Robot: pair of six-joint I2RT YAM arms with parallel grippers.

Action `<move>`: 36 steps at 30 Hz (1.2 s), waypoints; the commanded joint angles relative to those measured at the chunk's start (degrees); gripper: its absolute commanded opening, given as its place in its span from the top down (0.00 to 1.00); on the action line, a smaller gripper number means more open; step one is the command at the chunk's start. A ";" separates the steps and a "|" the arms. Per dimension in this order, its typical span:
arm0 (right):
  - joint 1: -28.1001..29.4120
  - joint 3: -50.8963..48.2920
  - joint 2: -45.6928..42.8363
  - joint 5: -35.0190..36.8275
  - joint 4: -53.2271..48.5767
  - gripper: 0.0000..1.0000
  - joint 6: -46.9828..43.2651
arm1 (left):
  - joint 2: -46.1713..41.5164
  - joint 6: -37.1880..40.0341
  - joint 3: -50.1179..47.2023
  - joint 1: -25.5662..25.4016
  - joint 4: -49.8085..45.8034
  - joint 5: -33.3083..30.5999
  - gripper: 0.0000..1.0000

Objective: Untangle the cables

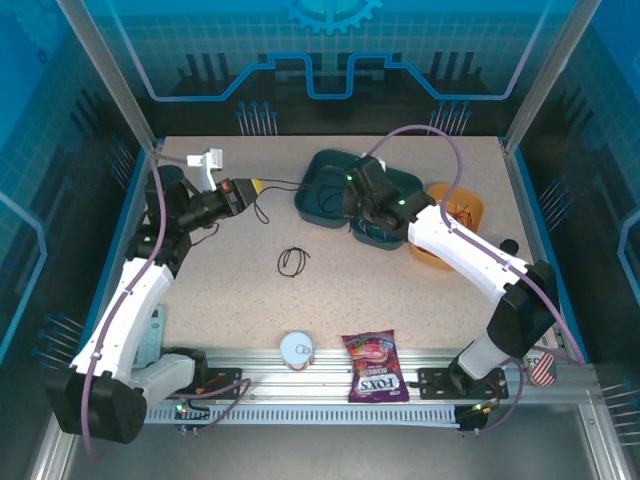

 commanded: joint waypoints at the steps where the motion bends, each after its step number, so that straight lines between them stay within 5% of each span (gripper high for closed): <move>1: -2.49 -1.49 -2.26 0.66 -2.72 0.59 -2.52 | 1.01 2.97 3.70 0.19 0.22 -3.83 1.00; 13: -1.96 -5.83 -11.18 -10.47 0.95 0.33 -5.30 | 16.03 5.62 16.10 -7.55 2.09 -13.51 1.00; 22: -1.88 -11.04 -19.40 -10.56 -0.68 0.30 -5.65 | 28.92 4.49 25.50 -11.27 3.37 -17.47 1.00; 23: -1.88 -11.37 -20.09 -10.24 -1.00 0.08 -5.94 | 30.42 4.48 26.66 -11.56 3.16 -17.72 1.00; 24: -1.94 -11.46 -20.61 -9.86 -1.33 0.00 -6.05 | 31.58 4.49 27.72 -11.83 2.89 -18.00 1.00; 36: -1.96 -13.33 -26.53 -2.47 -5.87 0.00 -5.65 | 42.33 7.56 37.22 -14.49 -1.64 -23.19 1.00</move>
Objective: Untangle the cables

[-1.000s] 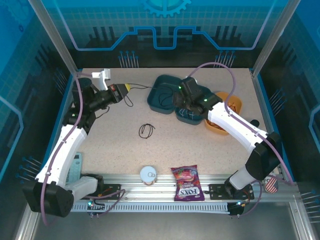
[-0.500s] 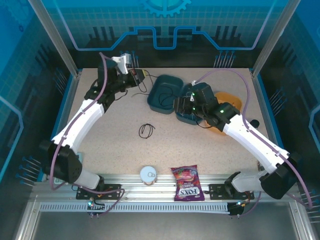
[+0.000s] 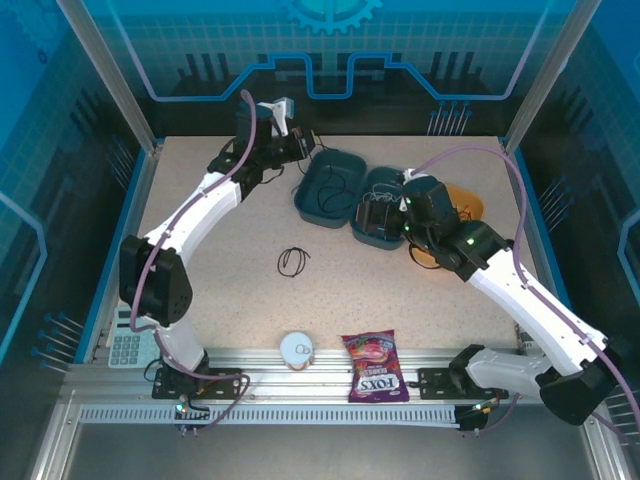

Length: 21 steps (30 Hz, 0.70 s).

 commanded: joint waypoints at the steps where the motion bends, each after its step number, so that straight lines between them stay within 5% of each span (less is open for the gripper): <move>1: 0.11 -1.06 -2.04 3.77 -2.44 0.00 0.43 | 2.30 1.82 2.64 -0.20 -1.04 -1.71 1.00; 21: 0.02 -3.30 -4.06 5.50 -4.13 0.00 2.00 | 18.26 -1.56 9.12 -2.44 3.29 -2.86 1.00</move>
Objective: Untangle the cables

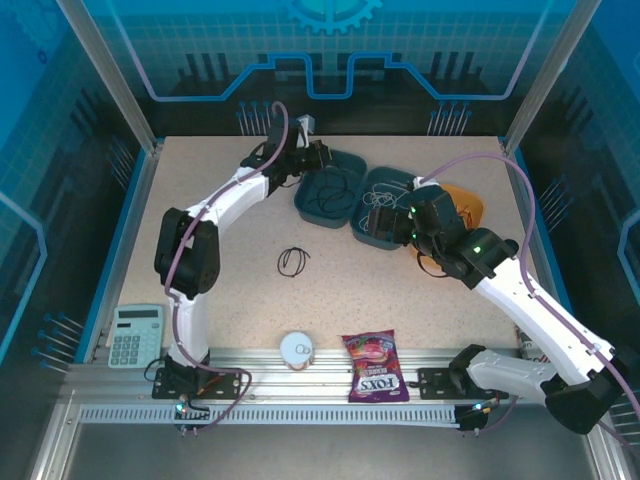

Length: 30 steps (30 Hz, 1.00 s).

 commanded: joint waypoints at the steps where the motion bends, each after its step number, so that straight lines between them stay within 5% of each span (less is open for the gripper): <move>1: 0.03 -0.76 -1.30 1.23 -1.14 0.00 0.92 | 2.93 -1.06 2.91 -0.54 2.79 -1.67 1.00; 19: -0.08 -2.87 -1.05 -0.62 -0.18 0.00 1.80 | 10.88 0.80 4.86 -1.42 -2.59 -7.70 0.99; 30: -0.06 -2.18 0.08 -1.55 0.53 0.00 1.55 | 8.72 3.36 4.78 -1.59 -4.28 -7.23 0.50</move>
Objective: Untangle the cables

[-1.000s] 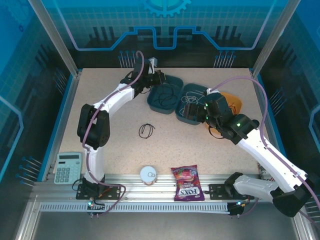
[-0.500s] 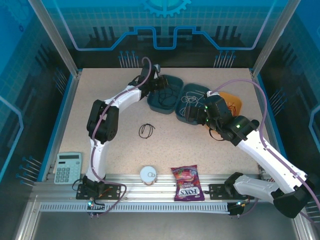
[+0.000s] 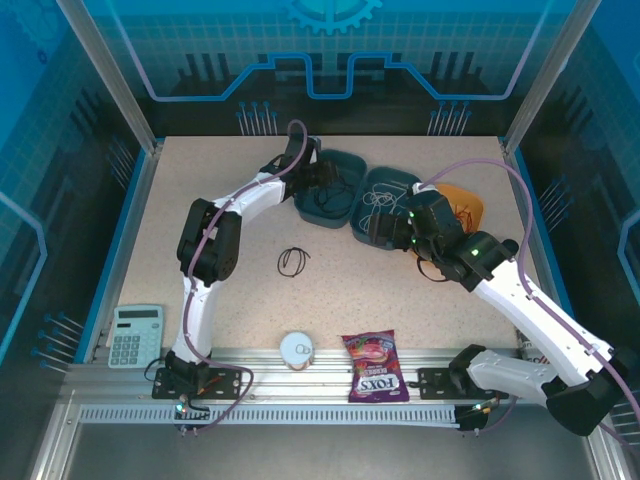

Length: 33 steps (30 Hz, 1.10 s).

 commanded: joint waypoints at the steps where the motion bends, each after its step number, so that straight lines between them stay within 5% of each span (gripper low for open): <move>1: -0.04 0.09 0.63 -0.48 0.93 0.00 0.39 | -2.05 1.72 1.37 -0.46 -1.34 -0.39 0.46; 14: 0.81 3.03 4.41 -1.47 1.36 0.00 -0.98 | -16.89 3.36 -6.87 -0.91 -2.56 -6.61 0.01; 24: 6.35 9.39 14.11 0.71 -2.12 0.01 -1.07 | -37.63 -0.72 -27.01 -0.62 -0.01 -14.53 0.01; 33: 16.81 19.84 32.55 -2.94 -2.81 0.17 1.10 | -59.43 -10.42 -50.45 6.16 -2.18 -19.44 0.01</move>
